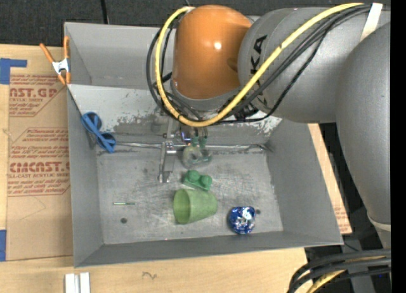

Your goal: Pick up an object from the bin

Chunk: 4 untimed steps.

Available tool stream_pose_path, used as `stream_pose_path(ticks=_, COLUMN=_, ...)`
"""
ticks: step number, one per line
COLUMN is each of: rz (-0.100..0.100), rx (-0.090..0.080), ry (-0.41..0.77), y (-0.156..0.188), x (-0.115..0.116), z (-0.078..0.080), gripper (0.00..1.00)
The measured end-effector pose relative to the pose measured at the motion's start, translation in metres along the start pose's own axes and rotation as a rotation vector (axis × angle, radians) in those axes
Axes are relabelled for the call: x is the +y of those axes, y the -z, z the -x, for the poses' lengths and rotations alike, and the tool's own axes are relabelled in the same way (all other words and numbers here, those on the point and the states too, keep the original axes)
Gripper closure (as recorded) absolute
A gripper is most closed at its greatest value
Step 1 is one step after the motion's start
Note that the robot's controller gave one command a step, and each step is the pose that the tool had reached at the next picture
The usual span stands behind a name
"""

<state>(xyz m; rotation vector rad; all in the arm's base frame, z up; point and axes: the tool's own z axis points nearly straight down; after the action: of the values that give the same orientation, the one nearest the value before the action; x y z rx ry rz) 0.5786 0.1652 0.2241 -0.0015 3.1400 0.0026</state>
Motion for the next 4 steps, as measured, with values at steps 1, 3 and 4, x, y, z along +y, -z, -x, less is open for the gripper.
stream_pose_path(ticks=1, rz=-0.004, rx=0.007, ry=-0.2, y=-0.109, x=-0.064, z=-0.009, gripper=0.0)
stream_pose_path(ticks=3, rz=0.007, rx=0.005, ry=-0.177, y=-0.144, x=-0.109, z=-0.074, gripper=1.0)
stream_pose_path(ticks=4, rz=0.011, rx=-0.024, ry=0.043, y=-0.145, x=-0.15, z=-0.088, gripper=1.0)
